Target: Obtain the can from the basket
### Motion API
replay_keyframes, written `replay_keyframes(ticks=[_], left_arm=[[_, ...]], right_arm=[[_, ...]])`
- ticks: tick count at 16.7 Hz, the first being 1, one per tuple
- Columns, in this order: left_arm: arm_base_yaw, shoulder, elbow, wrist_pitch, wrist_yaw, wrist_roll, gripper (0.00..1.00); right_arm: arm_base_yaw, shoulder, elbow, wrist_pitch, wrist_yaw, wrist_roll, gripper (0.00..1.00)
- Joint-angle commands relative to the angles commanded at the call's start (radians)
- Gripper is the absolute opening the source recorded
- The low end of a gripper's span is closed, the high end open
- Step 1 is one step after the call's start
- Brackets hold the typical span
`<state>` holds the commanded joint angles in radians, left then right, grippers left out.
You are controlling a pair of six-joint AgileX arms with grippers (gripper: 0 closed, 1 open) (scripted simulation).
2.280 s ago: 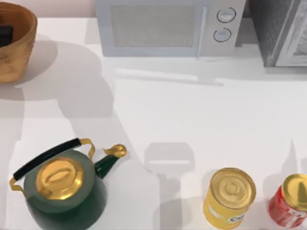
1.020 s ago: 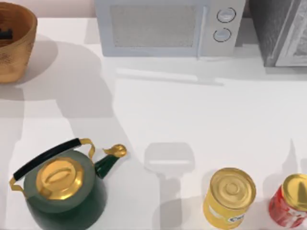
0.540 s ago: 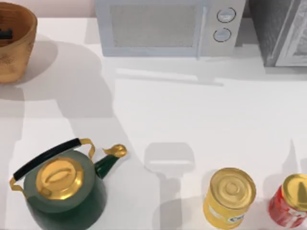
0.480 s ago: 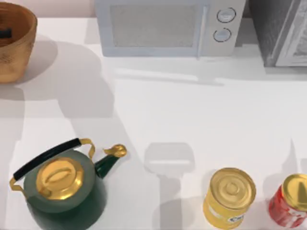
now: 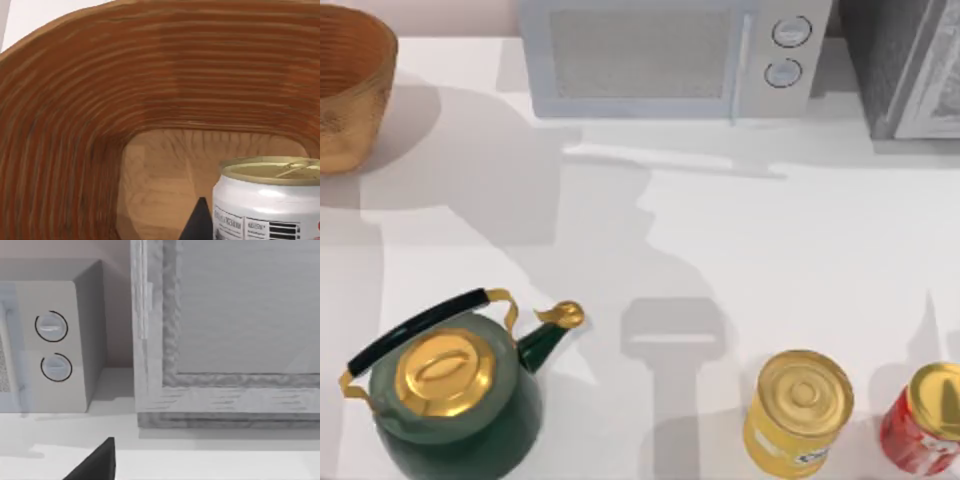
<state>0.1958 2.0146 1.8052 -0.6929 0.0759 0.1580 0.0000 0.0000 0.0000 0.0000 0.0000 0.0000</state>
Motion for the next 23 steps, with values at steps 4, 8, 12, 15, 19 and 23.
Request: replay_keyframes(ticks=[4,8,12,15,19,23], left_arm=[[-0.038,-0.447,-0.406,0.197,-0.037,-0.022,0.00],[-0.086,-0.928,-0.847,0.379,-0.064,-0.047,0.00],[-0.134,-1.385,-1.255,0.522,-0.077,-0.078,0.00],[-0.163,-1.674,-1.502,0.601,-0.080,-0.105,0.00],[-0.188,-1.930,-1.727,0.670,-0.078,-0.141,0.00],[-0.196,-2.015,-1.805,0.693,-0.076,-0.158,0.00]], right_arm=[[0.000,0.000,0.000,0.000,0.000,0.000,1.00],[0.000,0.000,0.000,0.000,0.000,0.000,1.00],[0.000,0.000,0.000,0.000,0.000,0.000,1.00],[0.000,0.000,0.000,0.000,0.000,0.000,1.00],[0.000,0.000,0.000,0.000,0.000,0.000,1.00],[0.000,0.000,0.000,0.000,0.000,0.000,1.00]])
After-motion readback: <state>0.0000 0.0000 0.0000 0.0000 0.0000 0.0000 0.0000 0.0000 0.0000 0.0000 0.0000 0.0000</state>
